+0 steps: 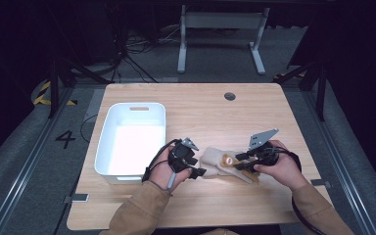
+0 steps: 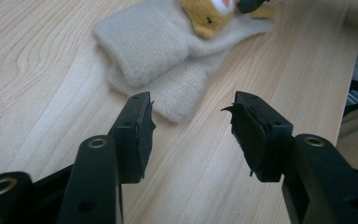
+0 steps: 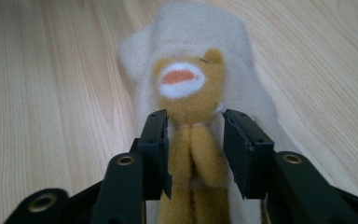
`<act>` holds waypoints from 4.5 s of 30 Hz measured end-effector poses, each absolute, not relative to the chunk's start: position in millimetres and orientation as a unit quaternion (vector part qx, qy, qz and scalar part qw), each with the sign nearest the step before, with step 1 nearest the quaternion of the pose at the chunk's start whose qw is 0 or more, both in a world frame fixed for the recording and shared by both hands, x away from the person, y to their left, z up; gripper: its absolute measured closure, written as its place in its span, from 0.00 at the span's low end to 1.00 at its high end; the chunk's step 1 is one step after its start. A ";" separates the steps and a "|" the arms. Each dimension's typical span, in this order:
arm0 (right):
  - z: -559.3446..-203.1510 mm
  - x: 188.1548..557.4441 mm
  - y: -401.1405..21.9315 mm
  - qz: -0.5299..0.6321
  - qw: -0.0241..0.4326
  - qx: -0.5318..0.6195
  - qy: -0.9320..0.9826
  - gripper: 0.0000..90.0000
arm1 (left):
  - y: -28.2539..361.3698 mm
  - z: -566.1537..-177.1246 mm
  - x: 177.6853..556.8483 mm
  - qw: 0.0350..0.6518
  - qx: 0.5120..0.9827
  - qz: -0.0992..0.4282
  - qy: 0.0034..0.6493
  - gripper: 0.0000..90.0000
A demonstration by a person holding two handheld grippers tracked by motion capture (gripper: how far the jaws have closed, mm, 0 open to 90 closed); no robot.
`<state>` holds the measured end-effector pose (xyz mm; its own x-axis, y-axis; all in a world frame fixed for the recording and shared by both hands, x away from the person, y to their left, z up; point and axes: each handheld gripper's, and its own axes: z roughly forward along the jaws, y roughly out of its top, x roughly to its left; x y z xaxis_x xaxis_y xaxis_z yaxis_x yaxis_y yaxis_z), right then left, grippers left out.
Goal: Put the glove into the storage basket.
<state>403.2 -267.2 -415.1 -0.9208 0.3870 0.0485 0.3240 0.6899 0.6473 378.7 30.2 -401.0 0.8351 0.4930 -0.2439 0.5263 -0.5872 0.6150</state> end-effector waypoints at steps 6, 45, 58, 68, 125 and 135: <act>-407.9 394.9 -279.1 0.369 0.067 0.219 0.901 0.63 | 22.9 -403.5 382.7 0.344 0.896 -0.019 0.282 0.54; -438.9 388.3 -332.9 0.287 0.067 0.280 0.914 0.52 | 17.4 -422.2 396.8 0.341 0.898 -0.010 0.277 0.63; -440.6 388.9 -327.9 0.280 0.063 0.256 0.923 0.82 | 4.0 -435.5 403.5 0.337 0.895 0.006 0.294 0.54; -440.1 388.3 -327.1 0.279 0.058 0.254 0.924 0.87 | 3.1 -445.4 412.8 0.340 0.888 -0.012 0.310 0.64; -413.1 420.2 -316.8 0.323 0.133 0.280 0.894 0.93 | 3.2 -423.0 363.5 0.311 0.911 0.056 0.266 0.99; -417.2 418.2 -315.7 0.311 0.119 0.281 0.900 0.93 | 1.2 -437.5 369.9 0.278 0.922 0.029 0.269 0.99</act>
